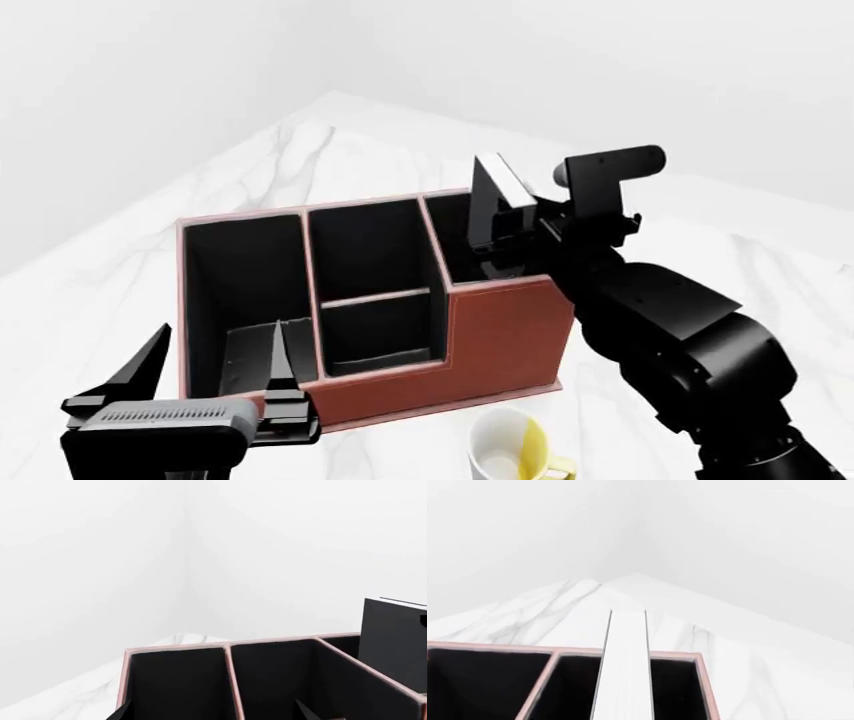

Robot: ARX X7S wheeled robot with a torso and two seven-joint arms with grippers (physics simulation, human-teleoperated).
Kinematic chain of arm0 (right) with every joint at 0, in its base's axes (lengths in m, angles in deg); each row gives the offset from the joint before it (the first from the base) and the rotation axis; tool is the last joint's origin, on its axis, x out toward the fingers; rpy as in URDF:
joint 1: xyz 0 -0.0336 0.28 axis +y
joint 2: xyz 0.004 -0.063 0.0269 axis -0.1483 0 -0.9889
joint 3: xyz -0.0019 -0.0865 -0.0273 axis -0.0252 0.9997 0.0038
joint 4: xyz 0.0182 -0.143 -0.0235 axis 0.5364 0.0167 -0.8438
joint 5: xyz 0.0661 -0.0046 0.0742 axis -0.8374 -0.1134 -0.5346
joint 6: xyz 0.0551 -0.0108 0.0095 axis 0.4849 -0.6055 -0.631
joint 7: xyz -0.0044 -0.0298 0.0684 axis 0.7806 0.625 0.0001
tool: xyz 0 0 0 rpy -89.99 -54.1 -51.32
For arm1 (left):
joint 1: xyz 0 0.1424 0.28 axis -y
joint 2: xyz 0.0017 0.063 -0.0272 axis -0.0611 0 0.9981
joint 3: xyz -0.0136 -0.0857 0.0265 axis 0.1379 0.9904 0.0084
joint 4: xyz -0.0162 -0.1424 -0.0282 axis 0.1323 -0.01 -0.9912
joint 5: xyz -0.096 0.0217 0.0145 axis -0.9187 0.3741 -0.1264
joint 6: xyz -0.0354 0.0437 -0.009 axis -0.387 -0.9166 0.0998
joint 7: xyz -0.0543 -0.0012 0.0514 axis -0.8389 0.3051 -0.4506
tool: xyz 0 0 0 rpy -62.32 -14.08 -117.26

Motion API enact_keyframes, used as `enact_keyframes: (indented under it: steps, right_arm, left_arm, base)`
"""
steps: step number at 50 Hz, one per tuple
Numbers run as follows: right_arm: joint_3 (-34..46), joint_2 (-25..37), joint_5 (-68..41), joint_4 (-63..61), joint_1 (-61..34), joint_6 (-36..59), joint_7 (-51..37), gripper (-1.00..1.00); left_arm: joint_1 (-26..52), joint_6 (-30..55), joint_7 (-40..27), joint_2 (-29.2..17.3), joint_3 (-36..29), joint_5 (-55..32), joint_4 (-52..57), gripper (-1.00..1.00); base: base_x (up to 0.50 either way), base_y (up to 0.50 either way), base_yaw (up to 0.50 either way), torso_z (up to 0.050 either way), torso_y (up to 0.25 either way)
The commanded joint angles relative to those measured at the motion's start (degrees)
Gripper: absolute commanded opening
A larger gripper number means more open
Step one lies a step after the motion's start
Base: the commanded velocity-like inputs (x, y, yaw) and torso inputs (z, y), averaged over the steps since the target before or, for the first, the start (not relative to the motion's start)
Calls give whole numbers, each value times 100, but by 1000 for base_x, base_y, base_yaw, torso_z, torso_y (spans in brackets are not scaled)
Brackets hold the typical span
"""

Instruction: Pick up the book and place it in the right compartment of the caddy.

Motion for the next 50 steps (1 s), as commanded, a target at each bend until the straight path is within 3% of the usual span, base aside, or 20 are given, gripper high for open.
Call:
enact_keyframes:
  steps: [1, 50]
  right_arm:
    - [-46, -37, 266, 106, -47, -148, 113, -100]
    - [250, -157, 641, 855, 74, -708, 348, -100]
  left_arm:
    - [4, 2, -17, -16, -7, -11, 9, 100]
    - [34, -40, -69, -55, -35, -51, -45, 100]
  base:
    - [0, 0, 0, 0, 0]
    - [0, 0, 0, 0, 1]
